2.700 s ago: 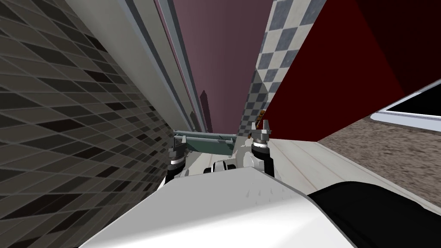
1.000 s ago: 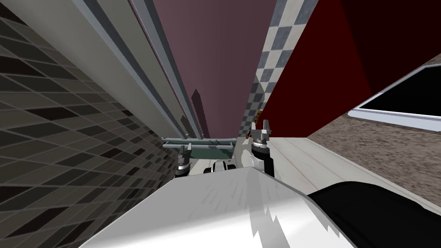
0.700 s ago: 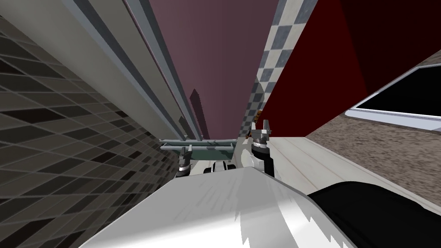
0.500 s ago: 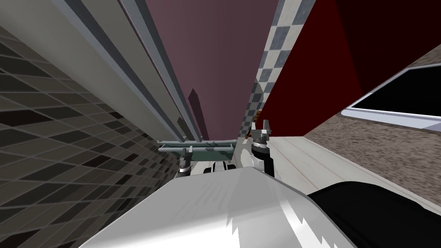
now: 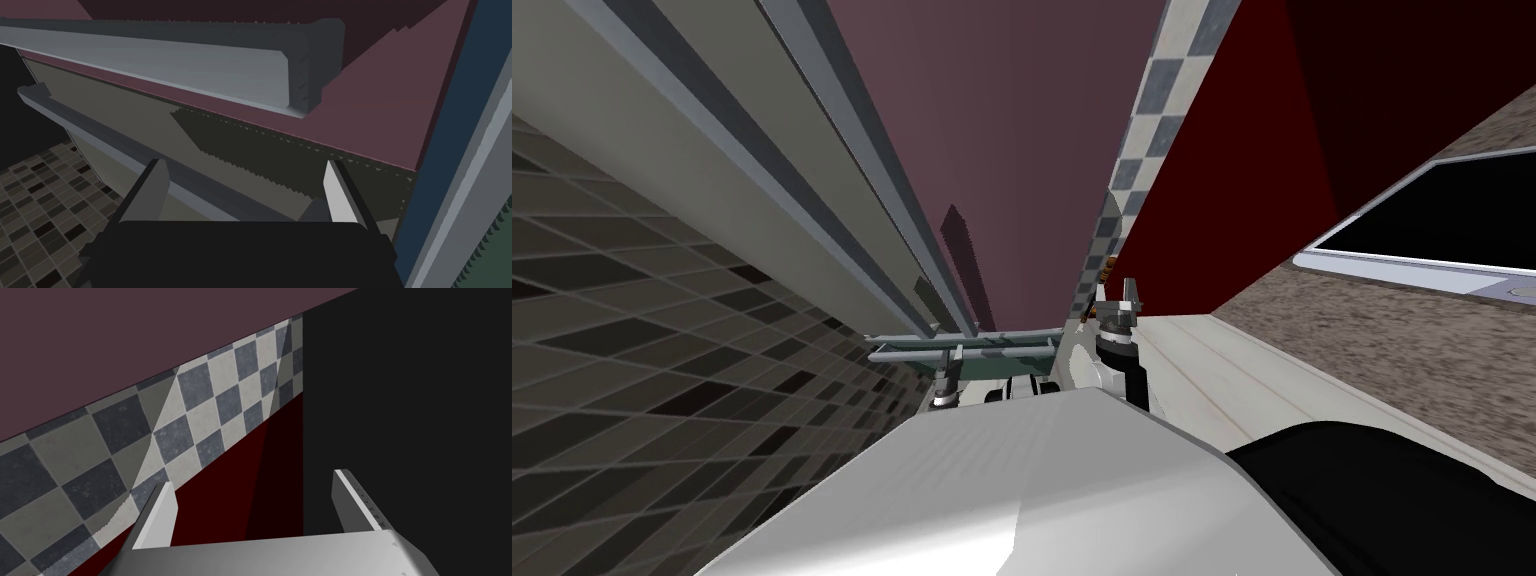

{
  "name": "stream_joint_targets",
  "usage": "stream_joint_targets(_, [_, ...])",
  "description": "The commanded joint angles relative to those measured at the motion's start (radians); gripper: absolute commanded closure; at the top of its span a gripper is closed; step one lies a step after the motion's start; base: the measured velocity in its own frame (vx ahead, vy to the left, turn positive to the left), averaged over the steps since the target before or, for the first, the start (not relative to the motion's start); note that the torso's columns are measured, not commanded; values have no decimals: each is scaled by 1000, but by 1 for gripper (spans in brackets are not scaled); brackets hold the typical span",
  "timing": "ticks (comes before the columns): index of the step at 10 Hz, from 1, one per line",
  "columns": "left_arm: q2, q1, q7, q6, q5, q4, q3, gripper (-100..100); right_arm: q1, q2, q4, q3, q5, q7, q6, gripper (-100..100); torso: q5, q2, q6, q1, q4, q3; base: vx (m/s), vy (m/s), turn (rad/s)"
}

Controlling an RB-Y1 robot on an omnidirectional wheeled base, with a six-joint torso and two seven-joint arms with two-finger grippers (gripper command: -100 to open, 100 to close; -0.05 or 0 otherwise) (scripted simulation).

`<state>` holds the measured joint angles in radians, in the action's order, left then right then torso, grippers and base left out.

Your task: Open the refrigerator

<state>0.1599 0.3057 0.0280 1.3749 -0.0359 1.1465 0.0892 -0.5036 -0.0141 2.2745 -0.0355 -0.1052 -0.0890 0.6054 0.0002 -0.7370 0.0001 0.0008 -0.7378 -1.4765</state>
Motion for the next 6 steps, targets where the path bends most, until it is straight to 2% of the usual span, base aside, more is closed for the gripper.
stream_joint_targets(1, [-5, -11, -1, 31, 2, -70, 5, -100, 0, 0, 0, 0, 0, 0, 0, 0, 0, 1, 0, 0, 0, -1, 71, 24, -33])
stream_joint_targets(5, [-24, -32, -6, 103, 7, -180, 15, -100, 0, 0, 0, 0, 0, 0, 0, 0, 0, -2, 0, -1, 0, 1, 47, 10, -46])
stream_joint_targets(6, [-24, -32, -6, 103, 7, -182, 15, -100, 0, 0, 0, 0, 0, 0, 0, 0, 0, -1, 0, -1, 0, 1, 37, 7, -24])
